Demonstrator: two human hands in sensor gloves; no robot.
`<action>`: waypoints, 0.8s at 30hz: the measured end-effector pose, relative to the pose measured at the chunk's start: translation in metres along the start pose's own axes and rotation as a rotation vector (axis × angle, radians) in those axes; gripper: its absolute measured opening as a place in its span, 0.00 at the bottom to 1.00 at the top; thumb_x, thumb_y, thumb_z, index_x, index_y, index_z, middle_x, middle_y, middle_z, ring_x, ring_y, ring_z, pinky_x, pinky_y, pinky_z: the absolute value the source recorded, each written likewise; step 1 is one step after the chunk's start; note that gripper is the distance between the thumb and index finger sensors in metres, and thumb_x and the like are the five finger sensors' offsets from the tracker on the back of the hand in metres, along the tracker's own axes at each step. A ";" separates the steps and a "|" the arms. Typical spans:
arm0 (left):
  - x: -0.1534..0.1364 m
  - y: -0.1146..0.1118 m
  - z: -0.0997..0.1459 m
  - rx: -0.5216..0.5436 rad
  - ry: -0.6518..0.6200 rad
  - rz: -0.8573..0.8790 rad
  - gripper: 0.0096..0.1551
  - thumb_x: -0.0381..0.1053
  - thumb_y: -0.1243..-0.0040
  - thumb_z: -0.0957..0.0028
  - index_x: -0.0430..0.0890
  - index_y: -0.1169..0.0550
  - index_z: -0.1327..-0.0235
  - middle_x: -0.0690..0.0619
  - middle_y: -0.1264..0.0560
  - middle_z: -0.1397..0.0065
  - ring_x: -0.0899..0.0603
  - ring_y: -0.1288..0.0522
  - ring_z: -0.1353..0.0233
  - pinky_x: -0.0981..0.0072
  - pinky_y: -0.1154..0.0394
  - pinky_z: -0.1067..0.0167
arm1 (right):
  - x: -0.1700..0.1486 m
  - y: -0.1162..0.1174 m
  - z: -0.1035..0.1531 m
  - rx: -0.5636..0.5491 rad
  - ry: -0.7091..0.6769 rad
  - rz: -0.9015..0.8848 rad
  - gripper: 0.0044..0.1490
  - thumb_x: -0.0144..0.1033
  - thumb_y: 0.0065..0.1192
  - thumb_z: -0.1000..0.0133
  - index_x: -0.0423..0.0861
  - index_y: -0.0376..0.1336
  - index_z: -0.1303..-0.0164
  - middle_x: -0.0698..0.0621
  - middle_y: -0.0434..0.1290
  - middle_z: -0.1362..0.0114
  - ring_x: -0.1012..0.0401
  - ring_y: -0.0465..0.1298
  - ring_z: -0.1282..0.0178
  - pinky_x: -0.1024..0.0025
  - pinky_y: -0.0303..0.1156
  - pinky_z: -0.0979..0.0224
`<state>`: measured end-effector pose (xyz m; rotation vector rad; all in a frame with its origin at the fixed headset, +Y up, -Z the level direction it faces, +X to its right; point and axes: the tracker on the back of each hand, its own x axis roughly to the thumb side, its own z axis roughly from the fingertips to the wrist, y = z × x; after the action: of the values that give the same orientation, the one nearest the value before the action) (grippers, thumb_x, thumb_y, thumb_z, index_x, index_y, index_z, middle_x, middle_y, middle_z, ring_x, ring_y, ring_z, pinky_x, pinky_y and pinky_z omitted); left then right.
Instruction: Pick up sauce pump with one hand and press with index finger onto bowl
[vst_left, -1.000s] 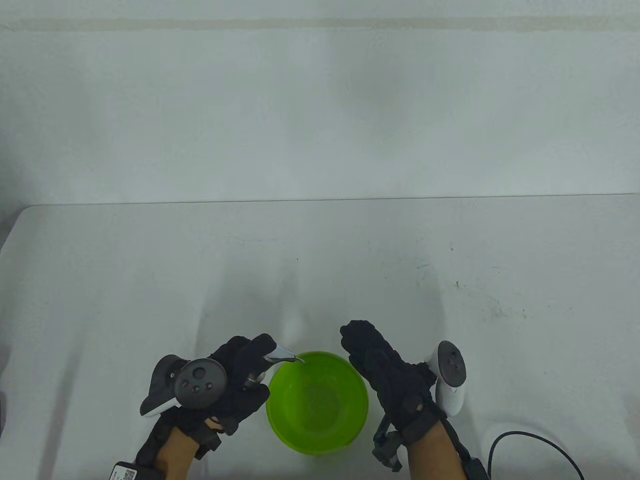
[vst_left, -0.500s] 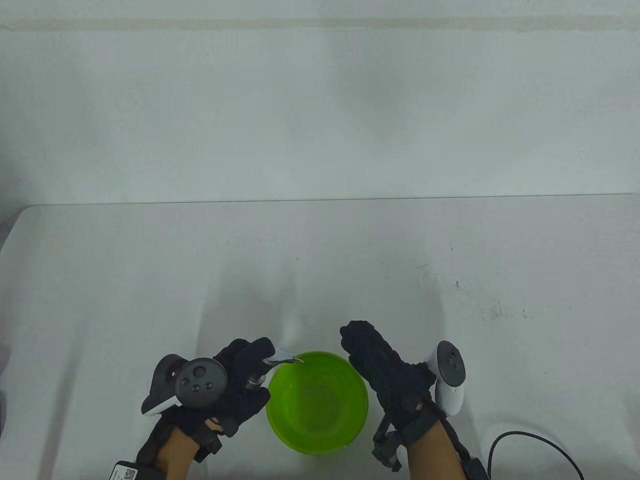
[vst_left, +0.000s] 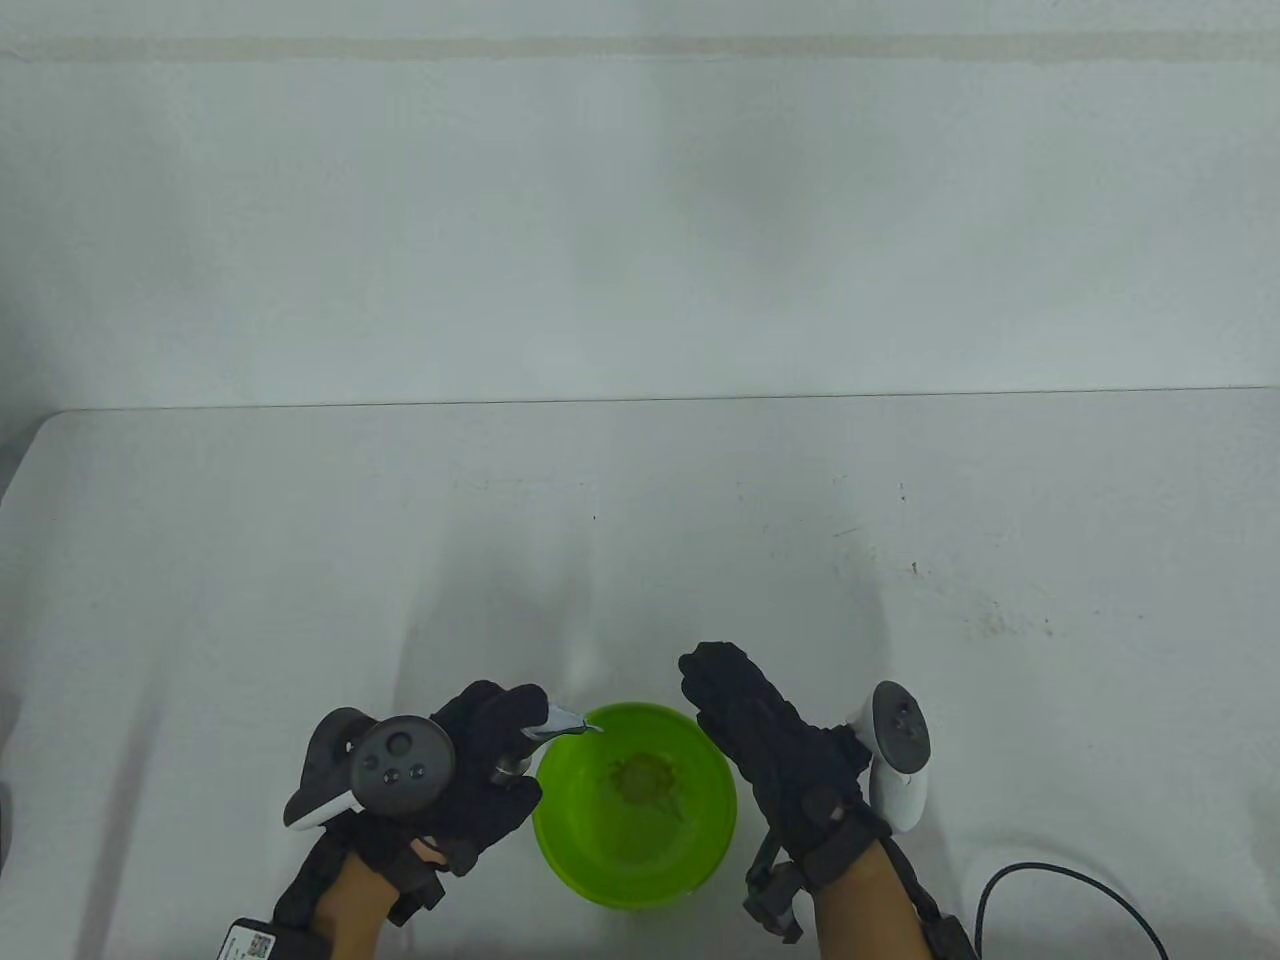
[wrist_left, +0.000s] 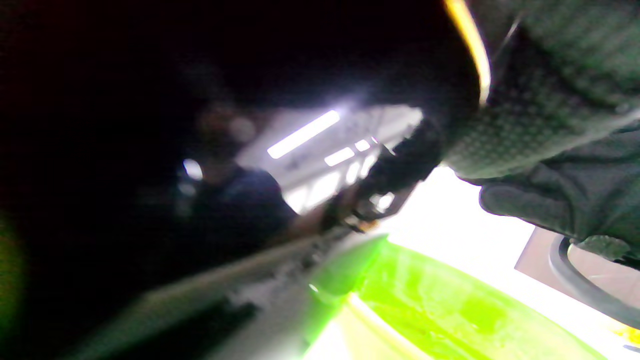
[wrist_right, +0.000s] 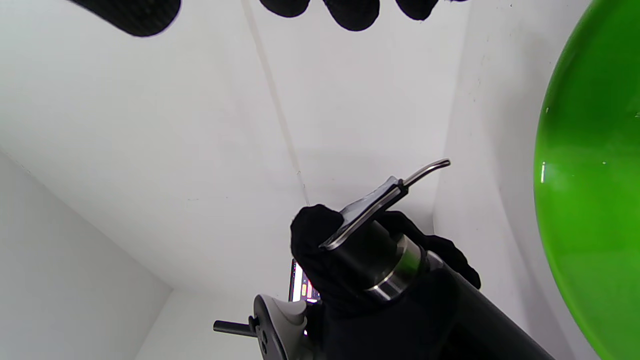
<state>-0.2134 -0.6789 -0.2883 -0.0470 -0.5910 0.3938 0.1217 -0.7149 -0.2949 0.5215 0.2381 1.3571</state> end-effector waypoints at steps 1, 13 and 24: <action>0.000 0.000 0.001 -0.010 0.000 0.005 0.66 0.62 0.19 0.54 0.84 0.61 0.34 0.58 0.36 0.29 0.39 0.18 0.41 0.45 0.11 0.42 | 0.000 0.000 0.000 0.000 0.000 -0.001 0.47 0.66 0.47 0.40 0.49 0.42 0.21 0.38 0.47 0.14 0.34 0.50 0.17 0.39 0.51 0.22; 0.005 -0.003 0.001 -0.098 -0.035 -0.003 0.69 0.62 0.19 0.55 0.83 0.64 0.34 0.58 0.36 0.28 0.39 0.19 0.41 0.45 0.11 0.42 | 0.000 0.000 0.000 0.000 0.000 0.001 0.47 0.66 0.47 0.40 0.48 0.43 0.21 0.38 0.48 0.14 0.34 0.50 0.17 0.38 0.51 0.22; -0.001 -0.002 0.002 -0.049 -0.068 0.071 0.65 0.61 0.21 0.54 0.83 0.61 0.34 0.58 0.35 0.29 0.39 0.19 0.41 0.45 0.11 0.43 | 0.000 0.001 0.000 0.002 0.003 0.002 0.47 0.66 0.47 0.40 0.48 0.42 0.21 0.37 0.47 0.14 0.34 0.50 0.17 0.38 0.51 0.22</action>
<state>-0.2144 -0.6810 -0.2866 -0.1020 -0.6672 0.4515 0.1213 -0.7145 -0.2944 0.5211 0.2416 1.3595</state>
